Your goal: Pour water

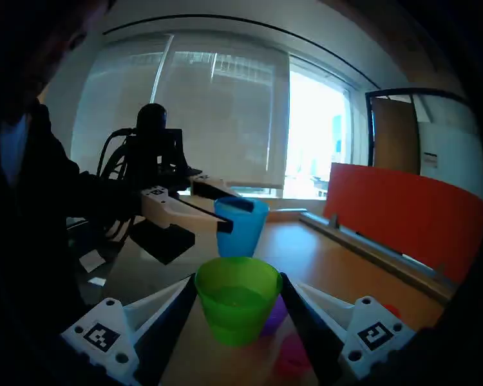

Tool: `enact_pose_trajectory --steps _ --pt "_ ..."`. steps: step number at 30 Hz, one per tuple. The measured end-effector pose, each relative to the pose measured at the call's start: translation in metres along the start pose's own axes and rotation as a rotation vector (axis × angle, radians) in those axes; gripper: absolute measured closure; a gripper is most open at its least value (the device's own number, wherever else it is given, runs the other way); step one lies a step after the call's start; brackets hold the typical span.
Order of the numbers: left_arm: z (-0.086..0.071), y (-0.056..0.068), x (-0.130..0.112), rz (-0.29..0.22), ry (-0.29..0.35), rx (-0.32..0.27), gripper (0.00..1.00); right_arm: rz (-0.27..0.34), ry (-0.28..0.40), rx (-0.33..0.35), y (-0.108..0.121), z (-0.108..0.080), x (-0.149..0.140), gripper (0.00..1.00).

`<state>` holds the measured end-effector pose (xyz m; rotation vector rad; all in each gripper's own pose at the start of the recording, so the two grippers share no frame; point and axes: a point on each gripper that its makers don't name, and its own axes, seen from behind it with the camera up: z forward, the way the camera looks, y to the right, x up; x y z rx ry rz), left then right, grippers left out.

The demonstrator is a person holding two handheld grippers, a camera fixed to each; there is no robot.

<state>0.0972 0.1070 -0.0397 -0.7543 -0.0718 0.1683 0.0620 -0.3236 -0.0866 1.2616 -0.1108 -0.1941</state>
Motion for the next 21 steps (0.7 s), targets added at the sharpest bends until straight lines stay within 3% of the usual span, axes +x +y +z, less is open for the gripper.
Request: enact_pose_trajectory --steps 21 --pt "-0.007 0.005 -0.036 -0.015 -0.063 -0.004 0.14 0.014 -0.049 -0.013 0.0 -0.016 -0.02 0.06"
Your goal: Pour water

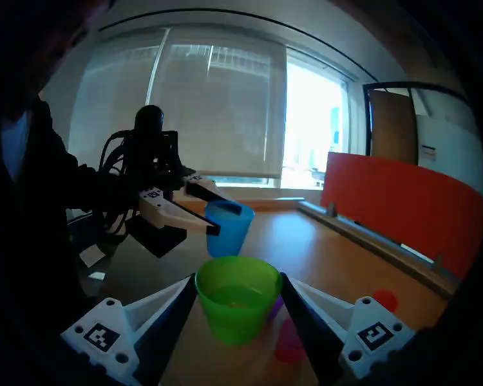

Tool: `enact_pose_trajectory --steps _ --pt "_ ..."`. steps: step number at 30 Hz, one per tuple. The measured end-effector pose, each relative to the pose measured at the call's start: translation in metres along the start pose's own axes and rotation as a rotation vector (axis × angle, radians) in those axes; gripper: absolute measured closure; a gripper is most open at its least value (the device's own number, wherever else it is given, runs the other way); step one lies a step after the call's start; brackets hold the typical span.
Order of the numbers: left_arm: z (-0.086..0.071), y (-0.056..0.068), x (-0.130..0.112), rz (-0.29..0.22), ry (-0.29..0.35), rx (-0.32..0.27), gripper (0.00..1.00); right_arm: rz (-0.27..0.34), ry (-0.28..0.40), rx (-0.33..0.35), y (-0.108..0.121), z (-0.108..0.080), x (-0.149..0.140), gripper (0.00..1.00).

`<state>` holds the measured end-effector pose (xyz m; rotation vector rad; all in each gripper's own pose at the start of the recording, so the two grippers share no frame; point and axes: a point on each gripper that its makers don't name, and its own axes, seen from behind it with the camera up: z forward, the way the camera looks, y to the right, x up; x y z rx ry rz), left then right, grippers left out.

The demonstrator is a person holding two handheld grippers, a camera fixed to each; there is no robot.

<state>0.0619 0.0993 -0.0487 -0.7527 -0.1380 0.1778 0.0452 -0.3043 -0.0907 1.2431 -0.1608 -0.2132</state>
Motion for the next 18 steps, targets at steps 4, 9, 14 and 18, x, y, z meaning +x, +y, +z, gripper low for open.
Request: enact_pose_trajectory --steps 4,9,14,18 --pt "0.0 0.001 -0.006 -0.006 -0.008 -0.004 0.13 0.0 -0.012 -0.001 0.0 -0.002 -0.005 0.06" --pt "0.0 0.003 -0.015 -0.02 -0.021 -0.013 0.13 0.003 -0.03 -0.008 0.002 -0.005 -0.013 0.06" --pt "0.002 0.005 -0.024 -0.032 -0.038 -0.021 0.13 0.011 -0.041 -0.012 0.004 -0.006 -0.019 0.06" --pt "0.005 0.007 -0.035 -0.04 -0.056 -0.027 0.13 0.019 -0.054 -0.015 0.005 -0.007 -0.026 0.06"
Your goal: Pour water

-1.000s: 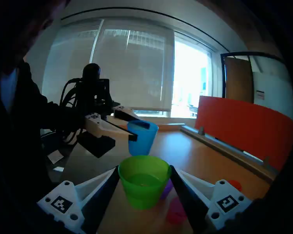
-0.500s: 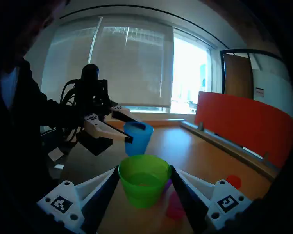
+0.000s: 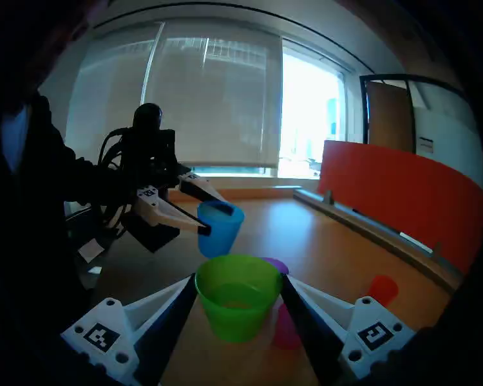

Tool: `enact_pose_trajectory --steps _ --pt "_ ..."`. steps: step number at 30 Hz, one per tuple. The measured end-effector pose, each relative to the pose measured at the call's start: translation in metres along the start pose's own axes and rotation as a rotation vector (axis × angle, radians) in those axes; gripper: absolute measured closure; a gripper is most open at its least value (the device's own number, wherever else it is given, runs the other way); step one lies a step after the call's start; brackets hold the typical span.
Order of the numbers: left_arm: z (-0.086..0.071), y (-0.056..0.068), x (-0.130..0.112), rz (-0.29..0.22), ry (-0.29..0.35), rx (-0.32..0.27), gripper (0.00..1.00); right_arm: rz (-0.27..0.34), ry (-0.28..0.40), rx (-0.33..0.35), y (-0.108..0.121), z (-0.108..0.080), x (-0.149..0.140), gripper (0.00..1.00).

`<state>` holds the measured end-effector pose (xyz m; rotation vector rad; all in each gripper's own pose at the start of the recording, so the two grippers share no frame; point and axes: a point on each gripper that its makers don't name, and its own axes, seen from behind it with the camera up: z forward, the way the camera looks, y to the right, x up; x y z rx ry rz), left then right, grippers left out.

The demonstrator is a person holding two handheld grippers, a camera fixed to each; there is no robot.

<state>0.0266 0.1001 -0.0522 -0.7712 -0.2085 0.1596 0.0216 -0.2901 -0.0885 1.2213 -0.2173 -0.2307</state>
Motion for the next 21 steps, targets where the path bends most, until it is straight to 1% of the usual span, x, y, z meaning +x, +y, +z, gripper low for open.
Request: enact_pose_trajectory --steps 9,21 --pt "0.007 0.005 -0.022 -0.015 -0.037 -0.011 0.13 0.016 -0.044 -0.009 0.002 -0.003 -0.022 0.06" --pt "0.015 0.009 -0.044 -0.04 -0.072 -0.028 0.13 0.036 -0.084 -0.012 0.006 -0.005 -0.047 0.06"
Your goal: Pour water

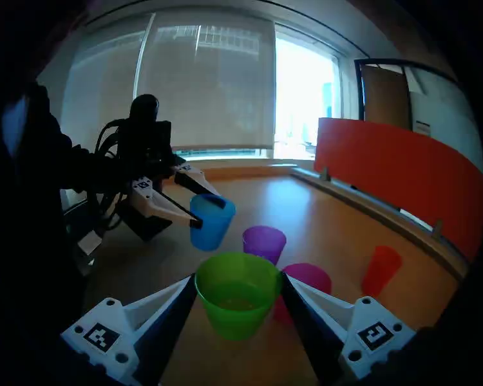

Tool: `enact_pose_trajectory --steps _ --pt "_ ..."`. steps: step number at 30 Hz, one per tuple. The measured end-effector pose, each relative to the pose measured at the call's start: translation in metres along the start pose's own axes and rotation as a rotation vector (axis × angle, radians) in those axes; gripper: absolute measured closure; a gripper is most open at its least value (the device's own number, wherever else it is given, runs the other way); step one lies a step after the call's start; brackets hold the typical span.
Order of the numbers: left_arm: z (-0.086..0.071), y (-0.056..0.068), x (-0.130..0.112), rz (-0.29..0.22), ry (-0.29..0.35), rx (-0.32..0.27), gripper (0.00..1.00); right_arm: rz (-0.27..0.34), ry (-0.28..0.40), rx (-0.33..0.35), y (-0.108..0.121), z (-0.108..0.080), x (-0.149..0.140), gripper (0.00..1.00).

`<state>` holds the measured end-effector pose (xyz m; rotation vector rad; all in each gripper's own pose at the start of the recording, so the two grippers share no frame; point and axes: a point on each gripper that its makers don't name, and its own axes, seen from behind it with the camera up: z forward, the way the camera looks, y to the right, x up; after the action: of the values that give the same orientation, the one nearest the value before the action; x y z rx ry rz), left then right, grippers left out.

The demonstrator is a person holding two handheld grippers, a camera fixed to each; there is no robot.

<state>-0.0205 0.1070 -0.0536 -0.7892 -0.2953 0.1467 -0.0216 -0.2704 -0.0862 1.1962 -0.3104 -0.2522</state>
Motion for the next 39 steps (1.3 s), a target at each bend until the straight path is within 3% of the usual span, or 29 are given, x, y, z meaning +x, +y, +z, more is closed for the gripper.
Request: enact_pose_trajectory --steps 26,39 --pt "0.014 0.004 -0.026 -0.006 -0.033 -0.015 0.13 0.019 -0.07 0.02 0.0 0.015 -0.042 0.06" --pt "0.02 0.013 -0.038 0.038 -0.113 -0.035 0.13 0.02 -0.093 0.024 -0.001 0.017 -0.048 0.06"
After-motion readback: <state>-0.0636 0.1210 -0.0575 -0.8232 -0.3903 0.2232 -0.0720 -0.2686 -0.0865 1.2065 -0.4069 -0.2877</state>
